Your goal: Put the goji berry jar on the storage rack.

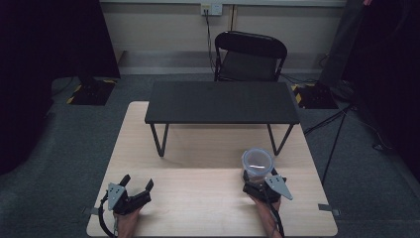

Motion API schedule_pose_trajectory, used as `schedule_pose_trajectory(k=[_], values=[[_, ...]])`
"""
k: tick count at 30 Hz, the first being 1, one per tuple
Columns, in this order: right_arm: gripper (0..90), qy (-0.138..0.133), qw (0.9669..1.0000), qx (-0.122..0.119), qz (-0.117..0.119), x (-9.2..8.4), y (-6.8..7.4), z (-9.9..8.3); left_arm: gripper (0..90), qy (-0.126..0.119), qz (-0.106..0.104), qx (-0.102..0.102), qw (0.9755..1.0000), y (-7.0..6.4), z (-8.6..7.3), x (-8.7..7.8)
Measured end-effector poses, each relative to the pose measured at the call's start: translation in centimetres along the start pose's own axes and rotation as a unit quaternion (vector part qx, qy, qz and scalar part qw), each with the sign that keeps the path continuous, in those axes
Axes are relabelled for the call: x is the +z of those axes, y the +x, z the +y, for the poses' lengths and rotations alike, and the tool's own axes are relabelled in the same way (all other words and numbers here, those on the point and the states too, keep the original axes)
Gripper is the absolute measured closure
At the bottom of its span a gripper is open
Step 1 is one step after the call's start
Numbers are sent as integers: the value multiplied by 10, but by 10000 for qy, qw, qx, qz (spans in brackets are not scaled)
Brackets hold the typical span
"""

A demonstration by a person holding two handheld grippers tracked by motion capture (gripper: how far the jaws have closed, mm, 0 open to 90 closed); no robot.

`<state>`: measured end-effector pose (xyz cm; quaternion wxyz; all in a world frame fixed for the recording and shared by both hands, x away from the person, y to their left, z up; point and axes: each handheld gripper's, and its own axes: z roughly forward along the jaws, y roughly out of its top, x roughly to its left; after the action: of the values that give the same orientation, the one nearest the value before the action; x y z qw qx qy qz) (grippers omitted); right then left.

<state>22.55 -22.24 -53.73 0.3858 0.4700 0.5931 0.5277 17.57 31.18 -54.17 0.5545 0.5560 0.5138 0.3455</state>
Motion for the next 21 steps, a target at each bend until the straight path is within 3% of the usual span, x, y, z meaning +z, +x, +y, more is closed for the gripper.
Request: schedule_pose_trajectory(k=[10, 21], values=[[0, -133, 9998, -127, -26, 22, 4, -1, 28, -27, -7, -36, 10000, 0, -1, -1], [4, -50, 9999, -135, 29, 19, 1, 3, 29, -35, -18, -20, 10000, 0, -1, -1]])
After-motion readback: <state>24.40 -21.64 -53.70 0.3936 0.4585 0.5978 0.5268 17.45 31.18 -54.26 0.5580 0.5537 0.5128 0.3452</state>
